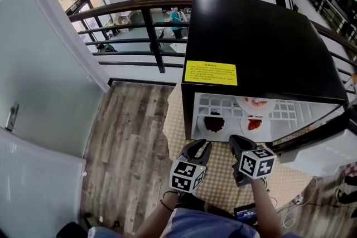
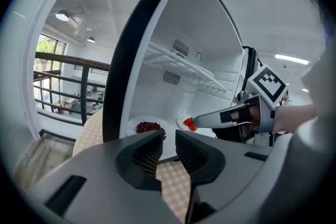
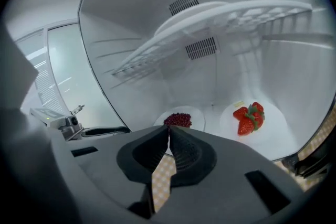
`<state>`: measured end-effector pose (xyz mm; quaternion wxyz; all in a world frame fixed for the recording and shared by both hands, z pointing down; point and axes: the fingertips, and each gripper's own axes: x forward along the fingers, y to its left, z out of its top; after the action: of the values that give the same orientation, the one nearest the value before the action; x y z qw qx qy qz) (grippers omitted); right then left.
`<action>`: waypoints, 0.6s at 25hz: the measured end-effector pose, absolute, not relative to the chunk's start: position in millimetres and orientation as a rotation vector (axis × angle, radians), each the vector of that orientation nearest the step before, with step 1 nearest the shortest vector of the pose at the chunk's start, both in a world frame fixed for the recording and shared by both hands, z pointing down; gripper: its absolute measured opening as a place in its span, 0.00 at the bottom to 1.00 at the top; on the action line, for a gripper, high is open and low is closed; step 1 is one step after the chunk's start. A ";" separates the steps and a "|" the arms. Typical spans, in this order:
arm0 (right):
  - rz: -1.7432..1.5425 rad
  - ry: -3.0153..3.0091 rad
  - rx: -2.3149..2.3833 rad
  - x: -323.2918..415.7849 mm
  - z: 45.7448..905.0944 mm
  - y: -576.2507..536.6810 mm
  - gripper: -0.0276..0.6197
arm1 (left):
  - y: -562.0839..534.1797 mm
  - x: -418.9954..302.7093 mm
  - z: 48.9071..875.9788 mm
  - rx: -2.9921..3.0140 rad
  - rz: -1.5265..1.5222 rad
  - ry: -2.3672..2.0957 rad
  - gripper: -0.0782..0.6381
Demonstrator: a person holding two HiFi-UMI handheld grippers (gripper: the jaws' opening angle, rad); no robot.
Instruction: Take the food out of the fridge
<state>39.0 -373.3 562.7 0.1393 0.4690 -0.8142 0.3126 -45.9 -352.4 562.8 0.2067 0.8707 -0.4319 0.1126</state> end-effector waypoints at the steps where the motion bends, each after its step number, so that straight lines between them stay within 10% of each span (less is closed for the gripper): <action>1: 0.926 -2.345 1.345 37.3 568.4 -375.8 0.07 | -355.5 -45.8 566.9 2.403 0.302 -1.197 0.23; 15: 1.233 -2.161 1.476 45.8 632.1 -406.5 0.29 | -372.7 -45.7 604.4 2.091 0.148 -1.170 0.34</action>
<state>45.8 -406.5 632.1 0.1239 0.5064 -0.7412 0.4228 -45.7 -372.7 604.4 0.3619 0.8119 -0.4545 0.0574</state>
